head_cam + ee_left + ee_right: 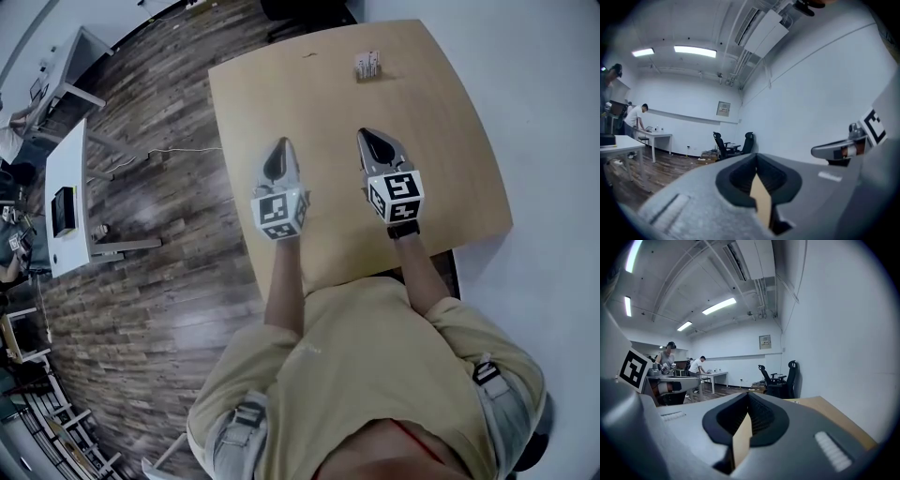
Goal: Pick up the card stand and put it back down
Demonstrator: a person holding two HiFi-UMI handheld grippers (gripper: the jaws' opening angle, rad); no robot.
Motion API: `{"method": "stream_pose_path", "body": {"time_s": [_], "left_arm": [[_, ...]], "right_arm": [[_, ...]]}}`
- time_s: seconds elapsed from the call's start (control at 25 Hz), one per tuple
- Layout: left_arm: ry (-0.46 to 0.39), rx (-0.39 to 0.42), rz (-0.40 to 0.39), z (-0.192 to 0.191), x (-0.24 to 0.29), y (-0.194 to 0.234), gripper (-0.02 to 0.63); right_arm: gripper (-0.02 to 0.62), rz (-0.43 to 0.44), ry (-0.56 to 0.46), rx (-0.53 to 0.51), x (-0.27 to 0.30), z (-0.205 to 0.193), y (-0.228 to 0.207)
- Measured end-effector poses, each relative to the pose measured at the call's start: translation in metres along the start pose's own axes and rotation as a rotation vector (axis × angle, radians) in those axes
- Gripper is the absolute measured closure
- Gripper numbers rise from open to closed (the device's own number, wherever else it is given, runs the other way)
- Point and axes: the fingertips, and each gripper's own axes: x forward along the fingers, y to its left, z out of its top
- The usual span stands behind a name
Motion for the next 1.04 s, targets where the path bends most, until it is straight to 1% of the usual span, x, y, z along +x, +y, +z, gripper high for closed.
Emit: {"method": "stream_pose_path", "body": {"time_s": [0.08, 0.16, 0.28, 0.44, 0.6, 0.8, 1.04], "left_arm": [[0.006, 0.018, -0.003, 0.001, -0.011, -0.003, 0.603], [0.016, 0.025, -0.027, 0.000, -0.023, -0.009, 0.603], [0.004, 0.022, -0.066, 0.004, -0.033, -0.015, 0.603], [-0.020, 0.079, -0.091, 0.013, -0.041, -0.019, 0.603], [-0.002, 0.100, -0.104, 0.005, -0.045, -0.026, 0.603], [0.010, 0.102, -0.130, -0.007, -0.037, -0.035, 0.603], [0.051, 0.100, -0.116, -0.018, -0.016, -0.034, 0.603]], "right_arm": [[0.592, -0.006, -0.011, -0.022, -0.007, 0.006, 0.008], [0.592, -0.011, -0.022, -0.035, -0.016, 0.010, 0.017], [0.592, -0.031, -0.038, -0.035, -0.026, 0.013, 0.024], [0.592, -0.046, -0.049, -0.040, -0.032, 0.016, 0.031], [0.592, -0.044, -0.046, -0.040, -0.035, 0.013, 0.034], [0.592, -0.055, -0.035, -0.032, -0.034, 0.002, 0.027], [0.592, -0.063, -0.013, -0.022, -0.023, -0.004, 0.007]]}}
